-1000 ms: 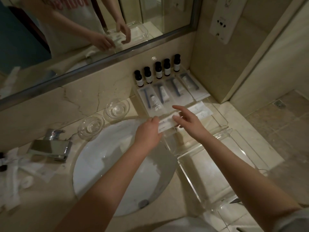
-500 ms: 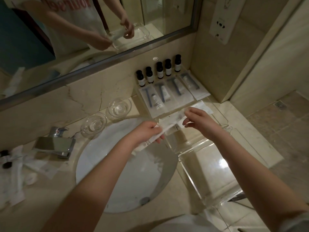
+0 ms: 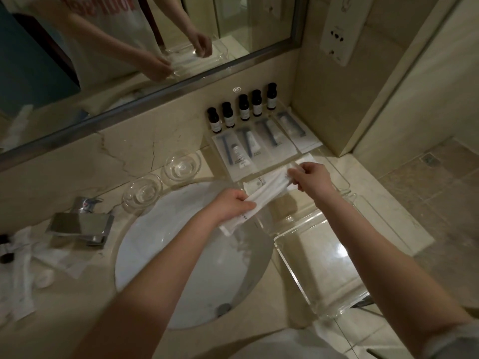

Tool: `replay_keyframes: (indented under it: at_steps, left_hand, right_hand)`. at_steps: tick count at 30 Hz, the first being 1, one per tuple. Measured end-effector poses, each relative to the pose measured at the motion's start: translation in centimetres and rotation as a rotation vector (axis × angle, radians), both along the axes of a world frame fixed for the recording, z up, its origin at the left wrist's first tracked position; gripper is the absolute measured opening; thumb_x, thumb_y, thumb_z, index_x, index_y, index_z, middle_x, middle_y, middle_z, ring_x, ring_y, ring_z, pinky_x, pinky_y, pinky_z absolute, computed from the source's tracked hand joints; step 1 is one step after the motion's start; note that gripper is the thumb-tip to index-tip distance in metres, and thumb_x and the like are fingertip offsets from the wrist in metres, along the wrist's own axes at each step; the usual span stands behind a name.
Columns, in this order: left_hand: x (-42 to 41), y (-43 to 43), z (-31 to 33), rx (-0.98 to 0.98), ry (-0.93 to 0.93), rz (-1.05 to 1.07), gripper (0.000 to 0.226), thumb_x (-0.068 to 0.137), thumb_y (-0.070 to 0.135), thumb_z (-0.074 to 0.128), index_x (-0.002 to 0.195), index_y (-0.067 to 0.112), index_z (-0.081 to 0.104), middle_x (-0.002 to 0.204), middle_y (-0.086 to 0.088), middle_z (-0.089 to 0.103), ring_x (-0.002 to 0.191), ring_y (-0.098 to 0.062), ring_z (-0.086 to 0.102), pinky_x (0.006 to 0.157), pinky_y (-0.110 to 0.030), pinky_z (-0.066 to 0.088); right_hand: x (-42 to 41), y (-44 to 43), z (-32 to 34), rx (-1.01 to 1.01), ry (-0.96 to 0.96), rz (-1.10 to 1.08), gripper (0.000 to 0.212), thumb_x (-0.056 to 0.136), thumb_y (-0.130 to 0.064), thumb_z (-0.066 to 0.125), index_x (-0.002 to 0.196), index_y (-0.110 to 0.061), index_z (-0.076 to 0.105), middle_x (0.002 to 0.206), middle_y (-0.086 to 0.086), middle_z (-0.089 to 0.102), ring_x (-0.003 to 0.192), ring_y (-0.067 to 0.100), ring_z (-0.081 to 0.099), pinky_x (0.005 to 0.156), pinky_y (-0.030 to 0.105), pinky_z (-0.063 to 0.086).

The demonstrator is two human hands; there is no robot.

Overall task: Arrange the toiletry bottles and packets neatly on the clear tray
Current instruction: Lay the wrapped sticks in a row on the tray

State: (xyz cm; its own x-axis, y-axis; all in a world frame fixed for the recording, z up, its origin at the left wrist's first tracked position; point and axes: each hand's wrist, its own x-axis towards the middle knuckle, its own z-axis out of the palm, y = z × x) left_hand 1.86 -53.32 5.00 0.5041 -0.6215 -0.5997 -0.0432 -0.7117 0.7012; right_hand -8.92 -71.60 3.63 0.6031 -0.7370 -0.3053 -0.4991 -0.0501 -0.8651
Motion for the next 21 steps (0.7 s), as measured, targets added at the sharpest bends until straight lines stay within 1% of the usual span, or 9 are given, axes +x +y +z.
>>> replay_keyframes:
  at_steps: [2, 4, 6, 9, 11, 13, 17, 19, 21]
  left_hand:
    - [-0.2, -0.4, -0.8, 0.041, -0.119, 0.004, 0.021, 0.084, 0.016, 0.066, 0.099, 0.002, 0.068, 0.076, -0.001, 0.061, 0.076, -0.014, 0.056, 0.074, -0.024, 0.044]
    - [-0.7, -1.2, -1.6, 0.056, -0.181, 0.017, 0.023, 0.083, 0.011, 0.065, 0.104, 0.002, 0.066, 0.088, -0.011, 0.064, 0.08, -0.013, 0.055, 0.074, -0.023, 0.043]
    - [-1.4, -2.3, -2.1, 0.038, -0.239, 0.01, 0.023, 0.083, 0.006, 0.061, 0.105, 0.003, 0.065, 0.103, -0.018, 0.066, 0.082, -0.016, 0.055, 0.074, -0.021, 0.042]
    - [-2.4, -4.0, -2.8, 0.023, -0.317, -0.025, 0.024, 0.082, -0.001, 0.054, 0.103, 0.004, 0.065, 0.107, -0.016, 0.065, 0.095, -0.026, 0.061, 0.077, -0.022, 0.044]
    - [-3.0, -4.8, -3.5, 0.046, -0.38, -0.072, 0.026, 0.083, -0.001, 0.05, 0.104, 0.005, 0.064, 0.108, -0.015, 0.064, 0.1, -0.028, 0.061, 0.082, -0.025, 0.046]
    - [-3.4, -5.4, -4.2, 0.089, -0.453, -0.139, 0.027, 0.084, 0.0, 0.048, 0.106, 0.007, 0.061, 0.11, -0.015, 0.063, 0.101, -0.03, 0.059, 0.083, -0.028, 0.046]
    - [-4.1, -6.1, -5.2, 0.167, -0.651, -0.292, 0.025, 0.087, 0.001, 0.047, 0.108, 0.008, 0.057, 0.11, -0.013, 0.063, 0.102, -0.031, 0.06, 0.081, -0.036, 0.047]
    - [-4.4, -6.2, -5.4, 0.194, -0.762, -0.356, 0.023, 0.087, 0.003, 0.048, 0.108, 0.008, 0.055, 0.109, -0.013, 0.062, 0.103, -0.031, 0.059, 0.081, -0.038, 0.047]
    - [-4.6, -6.2, -5.6, 0.214, -0.837, -0.395, 0.024, 0.087, 0.004, 0.049, 0.11, 0.008, 0.053, 0.111, -0.012, 0.061, 0.105, -0.03, 0.056, 0.081, -0.037, 0.046]
  right_hand:
    - [-0.9, -1.3, -0.7, 0.0, 0.042, -0.075, 0.019, 0.082, -0.018, 0.06, 0.065, -0.009, 0.059, 0.058, 0.003, 0.058, 0.049, 0.014, 0.049, 0.059, 0.03, 0.043]
    - [-1.8, -2.6, -1.3, -0.027, 0.097, -0.137, 0.02, 0.08, -0.019, 0.06, 0.062, -0.012, 0.058, 0.06, 0.006, 0.06, 0.051, 0.018, 0.053, 0.062, 0.035, 0.047]
    - [-2.5, -3.9, -1.8, -0.105, 0.188, -0.151, 0.019, 0.079, -0.022, 0.058, 0.063, -0.013, 0.06, 0.072, 0.014, 0.066, 0.067, 0.029, 0.061, 0.068, 0.04, 0.05]
    - [-3.1, -5.3, -2.6, -0.276, 0.355, -0.094, 0.019, 0.085, -0.023, 0.055, 0.082, -0.007, 0.064, 0.085, 0.016, 0.065, 0.085, 0.034, 0.06, 0.065, 0.033, 0.042]
    - [-3.3, -5.9, -3.1, -0.414, 0.474, -0.05, 0.021, 0.089, -0.023, 0.05, 0.094, -0.007, 0.063, 0.091, 0.015, 0.063, 0.09, 0.036, 0.059, 0.067, 0.031, 0.041]
    - [-3.5, -6.3, -3.6, -0.554, 0.555, 0.009, 0.022, 0.09, -0.021, 0.046, 0.097, -0.008, 0.062, 0.095, 0.017, 0.063, 0.09, 0.037, 0.059, 0.067, 0.033, 0.043]
    - [-3.5, -6.8, -4.6, -0.778, 0.585, 0.12, 0.014, 0.086, -0.013, 0.05, 0.091, -0.004, 0.06, 0.088, 0.016, 0.064, 0.087, 0.034, 0.056, 0.059, 0.03, 0.038]
    - [-3.6, -6.6, -5.1, -0.849, 0.565, 0.159, 0.015, 0.084, -0.013, 0.054, 0.095, -0.004, 0.06, 0.092, 0.015, 0.064, 0.09, 0.034, 0.055, 0.06, 0.033, 0.039]
    - [-3.9, -6.3, -5.5, -0.884, 0.512, 0.184, 0.025, 0.082, -0.013, 0.06, 0.104, -0.003, 0.058, 0.098, 0.018, 0.061, 0.092, 0.037, 0.054, 0.062, 0.037, 0.042]
